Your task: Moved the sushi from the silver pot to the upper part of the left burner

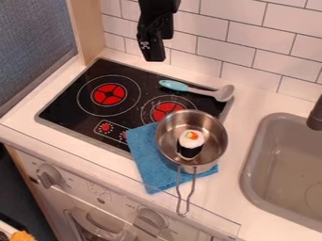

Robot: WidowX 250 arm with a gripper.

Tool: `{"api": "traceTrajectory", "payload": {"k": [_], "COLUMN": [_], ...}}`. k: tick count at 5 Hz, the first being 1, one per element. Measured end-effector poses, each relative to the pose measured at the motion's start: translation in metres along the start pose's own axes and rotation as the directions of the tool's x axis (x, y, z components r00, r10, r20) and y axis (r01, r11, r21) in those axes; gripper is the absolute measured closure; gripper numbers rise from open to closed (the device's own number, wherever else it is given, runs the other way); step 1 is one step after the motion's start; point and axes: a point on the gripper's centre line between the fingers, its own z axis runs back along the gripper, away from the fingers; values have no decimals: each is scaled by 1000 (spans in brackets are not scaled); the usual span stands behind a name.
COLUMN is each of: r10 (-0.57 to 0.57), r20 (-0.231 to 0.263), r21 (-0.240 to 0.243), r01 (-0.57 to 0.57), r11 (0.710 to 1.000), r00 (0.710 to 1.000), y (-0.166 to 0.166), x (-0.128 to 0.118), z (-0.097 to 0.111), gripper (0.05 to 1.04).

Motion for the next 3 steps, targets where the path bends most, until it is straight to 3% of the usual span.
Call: {"api": "traceTrajectory", "payload": {"k": [1,2,3], "r10": [13,12,-29], "r20": [-2,8,6], "r21": [-30,-66,-77], "r01": [-13,-12,30], "r11": [999,998,997], "r00": [1000,1000,1000], "y": [-4,-22,-29], "x": [-1,14,34], "z": [-11,-31,-36], "gripper": [84,84,83]}}
